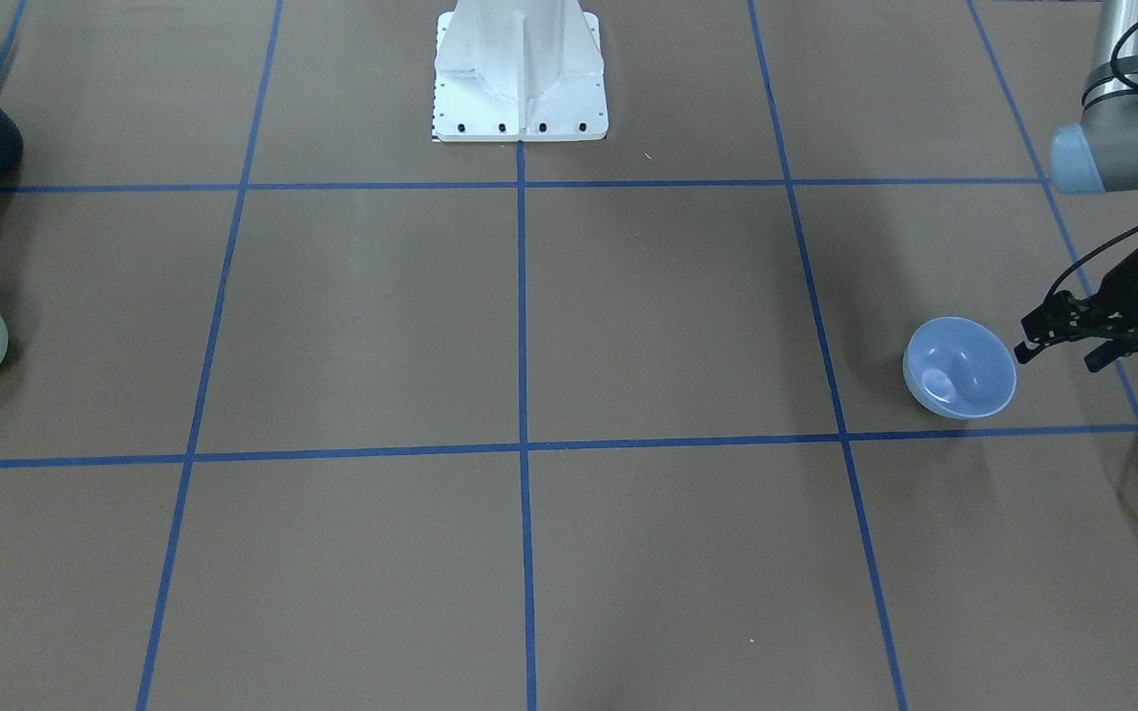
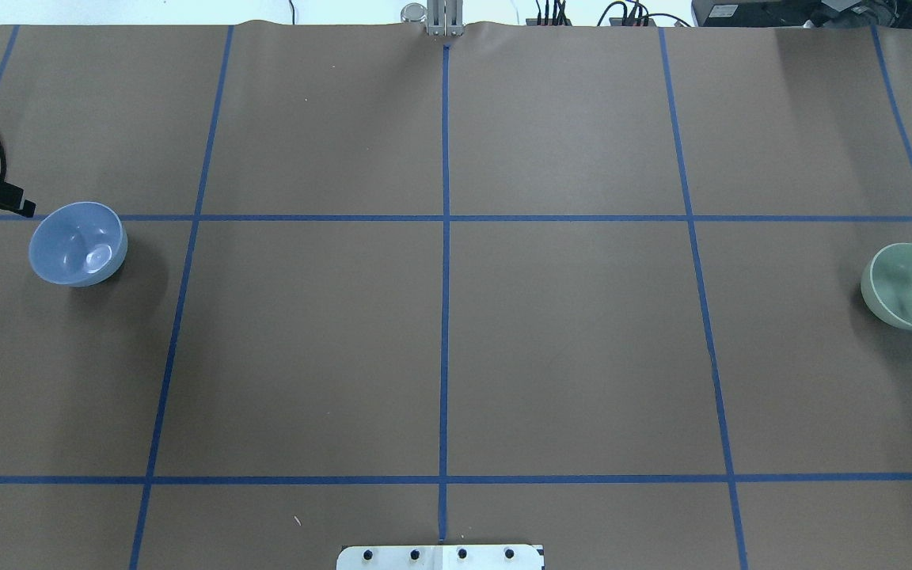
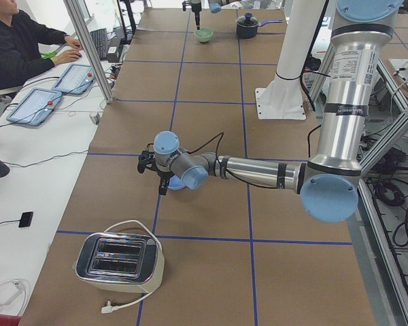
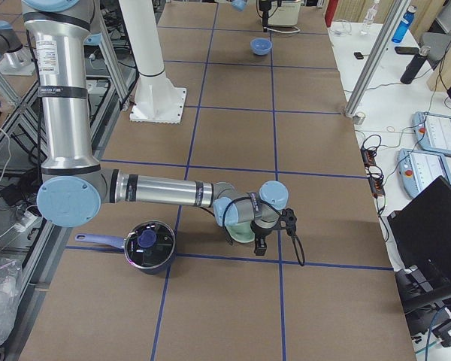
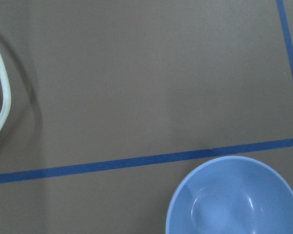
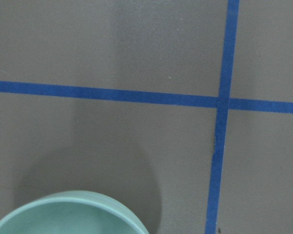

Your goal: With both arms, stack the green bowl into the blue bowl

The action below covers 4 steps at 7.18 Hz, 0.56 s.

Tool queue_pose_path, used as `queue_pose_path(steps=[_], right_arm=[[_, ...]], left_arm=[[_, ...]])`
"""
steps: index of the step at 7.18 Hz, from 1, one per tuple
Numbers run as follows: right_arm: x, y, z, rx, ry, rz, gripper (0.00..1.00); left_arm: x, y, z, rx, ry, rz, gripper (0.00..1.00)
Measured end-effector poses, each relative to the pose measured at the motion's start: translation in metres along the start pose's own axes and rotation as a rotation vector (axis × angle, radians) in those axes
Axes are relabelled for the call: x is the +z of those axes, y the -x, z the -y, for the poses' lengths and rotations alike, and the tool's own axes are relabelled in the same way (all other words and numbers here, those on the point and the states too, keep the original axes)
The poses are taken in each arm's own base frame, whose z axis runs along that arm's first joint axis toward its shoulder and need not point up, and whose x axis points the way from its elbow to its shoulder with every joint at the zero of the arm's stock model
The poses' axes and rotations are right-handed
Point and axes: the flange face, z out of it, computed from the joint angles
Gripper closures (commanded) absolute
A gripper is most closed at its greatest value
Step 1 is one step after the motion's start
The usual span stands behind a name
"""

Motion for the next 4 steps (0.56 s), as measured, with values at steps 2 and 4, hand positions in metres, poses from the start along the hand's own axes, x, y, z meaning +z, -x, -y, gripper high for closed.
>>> queue_pose_path(steps=[2,4], right_arm=[[0.003,0.0,-0.003,-0.001,0.005,0.0,0.0],[0.012,-0.008,-0.015,-0.01,0.0,0.004,0.0]], left_arm=[[0.009,-0.006,0.007,0.001,0.002,0.006,0.03],[0.022,-0.003,0.007,0.011,-0.007,0.019,0.03]])
